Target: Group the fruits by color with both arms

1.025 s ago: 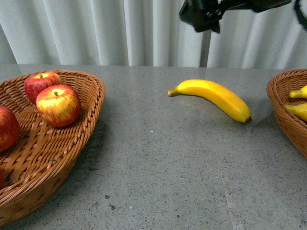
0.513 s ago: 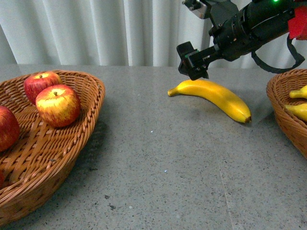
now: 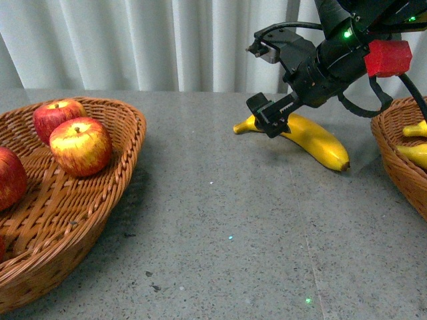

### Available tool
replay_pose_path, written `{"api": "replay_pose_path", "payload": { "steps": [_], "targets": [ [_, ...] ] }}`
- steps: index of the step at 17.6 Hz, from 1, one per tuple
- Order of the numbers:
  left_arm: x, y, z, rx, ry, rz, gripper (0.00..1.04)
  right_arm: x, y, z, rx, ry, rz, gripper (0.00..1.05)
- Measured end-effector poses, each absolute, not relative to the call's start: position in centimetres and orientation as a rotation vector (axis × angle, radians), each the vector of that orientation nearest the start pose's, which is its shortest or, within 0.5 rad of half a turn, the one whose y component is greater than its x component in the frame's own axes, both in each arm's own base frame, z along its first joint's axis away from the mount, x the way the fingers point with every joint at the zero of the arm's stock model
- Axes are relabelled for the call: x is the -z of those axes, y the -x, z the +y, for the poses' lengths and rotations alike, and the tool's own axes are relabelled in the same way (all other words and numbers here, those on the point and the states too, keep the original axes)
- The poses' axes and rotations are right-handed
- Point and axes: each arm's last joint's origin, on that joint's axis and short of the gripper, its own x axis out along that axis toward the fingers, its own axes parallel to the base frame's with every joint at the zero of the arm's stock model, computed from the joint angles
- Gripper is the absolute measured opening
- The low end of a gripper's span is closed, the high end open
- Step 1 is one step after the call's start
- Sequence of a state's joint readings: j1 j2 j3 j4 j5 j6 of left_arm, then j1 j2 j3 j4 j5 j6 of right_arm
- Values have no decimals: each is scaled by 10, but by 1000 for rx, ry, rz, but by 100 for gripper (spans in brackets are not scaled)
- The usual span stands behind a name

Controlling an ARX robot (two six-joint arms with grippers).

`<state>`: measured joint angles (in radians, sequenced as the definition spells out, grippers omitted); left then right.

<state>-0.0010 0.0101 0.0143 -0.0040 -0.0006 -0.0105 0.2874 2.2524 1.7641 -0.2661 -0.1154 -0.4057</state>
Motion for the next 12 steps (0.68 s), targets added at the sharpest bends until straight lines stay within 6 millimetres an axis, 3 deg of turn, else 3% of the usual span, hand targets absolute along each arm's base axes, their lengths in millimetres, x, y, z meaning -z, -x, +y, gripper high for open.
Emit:
{"api": "replay_pose_path", "payload": {
  "steps": [8,9,12],
  "targets": [
    [-167,-97,0,1,10,-1,98,-165,-487,159,-492,511,783,98],
    [-167,-97,0,1,10,0,98,-165,-486,162,-493,509,780,93],
    [-167,-97,0,0,10,0,98,-165,-485,167,-519,485,766,58]
  ]
}}
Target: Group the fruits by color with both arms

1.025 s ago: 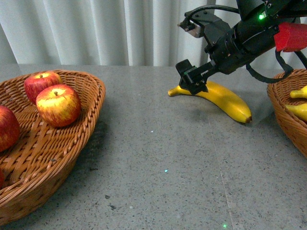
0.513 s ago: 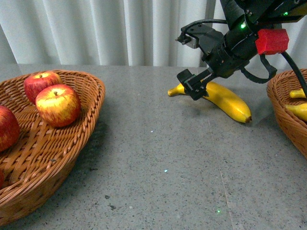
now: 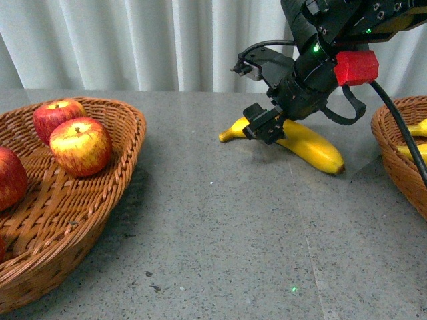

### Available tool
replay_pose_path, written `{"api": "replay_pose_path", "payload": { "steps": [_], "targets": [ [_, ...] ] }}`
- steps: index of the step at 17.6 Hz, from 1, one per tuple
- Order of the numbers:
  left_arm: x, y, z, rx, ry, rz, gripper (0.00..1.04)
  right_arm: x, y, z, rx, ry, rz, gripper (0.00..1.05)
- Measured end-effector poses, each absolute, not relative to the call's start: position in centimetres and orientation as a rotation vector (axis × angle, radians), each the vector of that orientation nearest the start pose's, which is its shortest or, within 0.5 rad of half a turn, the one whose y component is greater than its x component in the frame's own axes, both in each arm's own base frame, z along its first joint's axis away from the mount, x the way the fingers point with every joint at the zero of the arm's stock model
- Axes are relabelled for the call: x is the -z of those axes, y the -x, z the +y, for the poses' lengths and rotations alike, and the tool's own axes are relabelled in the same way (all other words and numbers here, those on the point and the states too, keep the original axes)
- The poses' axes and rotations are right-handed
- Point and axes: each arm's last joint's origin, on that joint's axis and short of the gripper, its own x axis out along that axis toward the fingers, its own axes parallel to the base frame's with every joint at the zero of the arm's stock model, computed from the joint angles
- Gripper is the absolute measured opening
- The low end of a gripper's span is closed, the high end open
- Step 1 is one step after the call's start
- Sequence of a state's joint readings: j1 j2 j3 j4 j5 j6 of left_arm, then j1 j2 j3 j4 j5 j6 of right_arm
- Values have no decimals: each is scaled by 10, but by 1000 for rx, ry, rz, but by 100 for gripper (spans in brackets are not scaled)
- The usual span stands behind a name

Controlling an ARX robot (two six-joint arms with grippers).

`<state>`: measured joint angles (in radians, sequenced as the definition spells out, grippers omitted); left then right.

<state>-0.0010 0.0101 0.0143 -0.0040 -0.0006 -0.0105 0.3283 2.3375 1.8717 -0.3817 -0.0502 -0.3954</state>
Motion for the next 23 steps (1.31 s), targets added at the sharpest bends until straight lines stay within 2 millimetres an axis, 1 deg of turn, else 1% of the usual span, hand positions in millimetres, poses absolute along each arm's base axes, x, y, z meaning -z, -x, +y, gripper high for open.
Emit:
{"api": "replay_pose_path", "payload": {
  "steps": [1,2,3,5,6,7,8,9,10,11,12,14,15,16,17,19,20,21,23],
  "targets": [
    [-167,-97,0,0,10,0,98,-164,-485,167,-520,476,758,45],
    [-167,-97,0,0,10,0,98,-164,-485,167,-523,462,751,38],
    [-167,-97,0,0,10,0,98,-165,-486,167,-523,435,737,35],
    [-167,-97,0,0,10,0,98,-170,-487,163,-504,350,711,34],
    [-167,-97,0,0,11,0,98,-177,-486,160,-515,298,696,34],
    [-167,-97,0,0,10,0,98,-190,-486,154,-513,225,655,34],
    [-167,-97,0,0,10,0,98,-221,-482,131,-503,61,543,34],
    [-167,-97,0,0,10,0,98,-230,-478,120,-500,19,509,34],
    [-167,-97,0,0,11,0,98,-243,-470,102,-491,-38,467,34],
    [-167,-97,0,1,10,0,98,-249,-464,89,-485,-64,444,34],
    [-167,-97,0,0,10,0,98,-256,-450,68,-484,-102,412,34],
    [-167,-97,0,0,10,0,98,-261,-425,34,-479,-142,386,34],
    [-167,-97,0,0,11,0,98,-264,-408,14,-464,-155,374,34],
    [-167,-97,0,0,10,0,98,-266,-396,1,-435,-150,363,34],
    [-167,-97,0,1,10,0,98,-268,-380,-15,-398,-122,334,34],
    [-167,-97,0,0,10,0,98,-271,-348,-41,-338,-48,287,34],
    [-167,-97,0,1,10,0,98,-268,-330,-51,-308,5,287,34],
    [-167,-97,0,1,10,0,98,-260,-317,-59,-295,43,305,34],
    [-167,-97,0,0,10,0,98,-234,-299,-71,-286,89,390,34]
  ]
}}
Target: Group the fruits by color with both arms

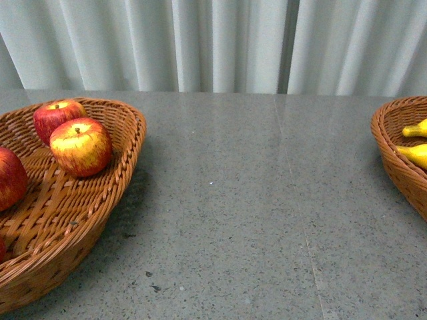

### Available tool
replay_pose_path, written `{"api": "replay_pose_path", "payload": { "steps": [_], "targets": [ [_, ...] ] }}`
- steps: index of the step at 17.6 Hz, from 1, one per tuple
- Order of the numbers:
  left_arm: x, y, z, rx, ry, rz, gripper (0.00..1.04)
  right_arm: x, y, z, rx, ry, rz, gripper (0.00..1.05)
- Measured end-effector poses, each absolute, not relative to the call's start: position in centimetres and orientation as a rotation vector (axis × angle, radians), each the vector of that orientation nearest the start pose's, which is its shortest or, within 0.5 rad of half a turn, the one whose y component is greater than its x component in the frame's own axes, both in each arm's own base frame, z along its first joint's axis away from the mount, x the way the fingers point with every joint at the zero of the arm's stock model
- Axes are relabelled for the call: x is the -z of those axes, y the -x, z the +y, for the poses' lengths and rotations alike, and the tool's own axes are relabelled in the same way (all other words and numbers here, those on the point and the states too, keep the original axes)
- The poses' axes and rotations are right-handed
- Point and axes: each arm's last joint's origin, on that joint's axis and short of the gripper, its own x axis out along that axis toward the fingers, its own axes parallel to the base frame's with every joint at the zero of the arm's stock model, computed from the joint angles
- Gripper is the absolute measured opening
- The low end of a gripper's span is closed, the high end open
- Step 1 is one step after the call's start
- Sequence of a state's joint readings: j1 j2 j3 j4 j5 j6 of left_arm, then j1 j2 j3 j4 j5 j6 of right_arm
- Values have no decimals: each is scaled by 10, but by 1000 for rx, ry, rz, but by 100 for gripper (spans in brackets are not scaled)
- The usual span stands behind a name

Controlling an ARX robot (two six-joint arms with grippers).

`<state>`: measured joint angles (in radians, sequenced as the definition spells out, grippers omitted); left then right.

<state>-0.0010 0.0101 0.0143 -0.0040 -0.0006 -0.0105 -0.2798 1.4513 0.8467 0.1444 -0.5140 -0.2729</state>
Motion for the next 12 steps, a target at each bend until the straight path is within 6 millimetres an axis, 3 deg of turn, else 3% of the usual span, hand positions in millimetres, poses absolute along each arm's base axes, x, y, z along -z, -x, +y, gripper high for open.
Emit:
{"api": "replay_pose_path", "payload": {
  "steps": [3,5,6,12],
  "targets": [
    [-167,-97,0,0,10,0,98,-215,-287,-83,-267,111,462,34],
    [-167,-97,0,1,10,0,98,-220,-283,-82,-279,119,454,34],
    [-167,-97,0,1,11,0,98,-223,-282,-79,-296,124,443,40],
    [-167,-97,0,1,10,0,98,-236,-277,-76,-301,109,398,100]
  ]
}}
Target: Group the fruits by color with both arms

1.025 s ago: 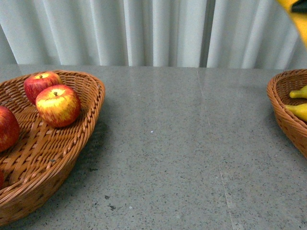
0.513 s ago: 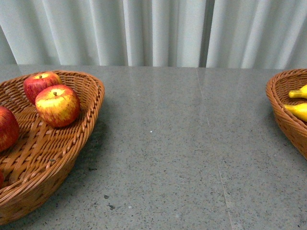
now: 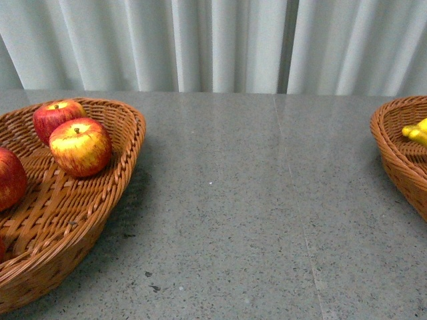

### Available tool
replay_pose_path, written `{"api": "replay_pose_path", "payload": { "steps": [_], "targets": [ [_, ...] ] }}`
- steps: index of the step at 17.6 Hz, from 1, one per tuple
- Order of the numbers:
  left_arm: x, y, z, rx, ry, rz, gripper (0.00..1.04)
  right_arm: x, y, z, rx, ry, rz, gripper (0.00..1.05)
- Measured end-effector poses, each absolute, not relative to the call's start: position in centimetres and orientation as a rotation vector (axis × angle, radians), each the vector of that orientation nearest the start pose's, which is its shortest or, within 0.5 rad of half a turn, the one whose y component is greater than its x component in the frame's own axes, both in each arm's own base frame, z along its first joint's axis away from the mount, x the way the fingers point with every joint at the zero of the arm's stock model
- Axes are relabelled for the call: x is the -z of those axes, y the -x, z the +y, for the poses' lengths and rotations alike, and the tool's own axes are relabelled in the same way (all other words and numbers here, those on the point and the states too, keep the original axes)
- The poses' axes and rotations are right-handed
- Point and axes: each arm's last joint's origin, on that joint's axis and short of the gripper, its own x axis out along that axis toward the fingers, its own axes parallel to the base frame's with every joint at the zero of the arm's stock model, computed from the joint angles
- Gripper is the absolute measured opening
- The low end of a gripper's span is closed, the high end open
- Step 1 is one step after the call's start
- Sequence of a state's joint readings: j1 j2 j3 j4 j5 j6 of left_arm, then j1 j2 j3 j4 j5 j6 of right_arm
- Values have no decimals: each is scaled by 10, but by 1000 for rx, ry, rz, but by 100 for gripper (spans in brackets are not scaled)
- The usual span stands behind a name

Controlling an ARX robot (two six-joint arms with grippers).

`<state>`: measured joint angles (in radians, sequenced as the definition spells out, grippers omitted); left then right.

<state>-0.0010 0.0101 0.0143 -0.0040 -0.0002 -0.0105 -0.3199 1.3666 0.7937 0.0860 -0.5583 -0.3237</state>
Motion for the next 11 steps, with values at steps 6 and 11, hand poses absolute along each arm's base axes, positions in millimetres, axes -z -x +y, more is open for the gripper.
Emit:
{"api": "replay_pose_path", "payload": {
  "steps": [6,11],
  "targets": [
    [-167,-97,0,0,11,0,98,-287,-252,-62,-300,9,167,98],
    [-167,-97,0,0,10,0,98,-314,-196,-28,-249,-2,12,87]
  ]
}}
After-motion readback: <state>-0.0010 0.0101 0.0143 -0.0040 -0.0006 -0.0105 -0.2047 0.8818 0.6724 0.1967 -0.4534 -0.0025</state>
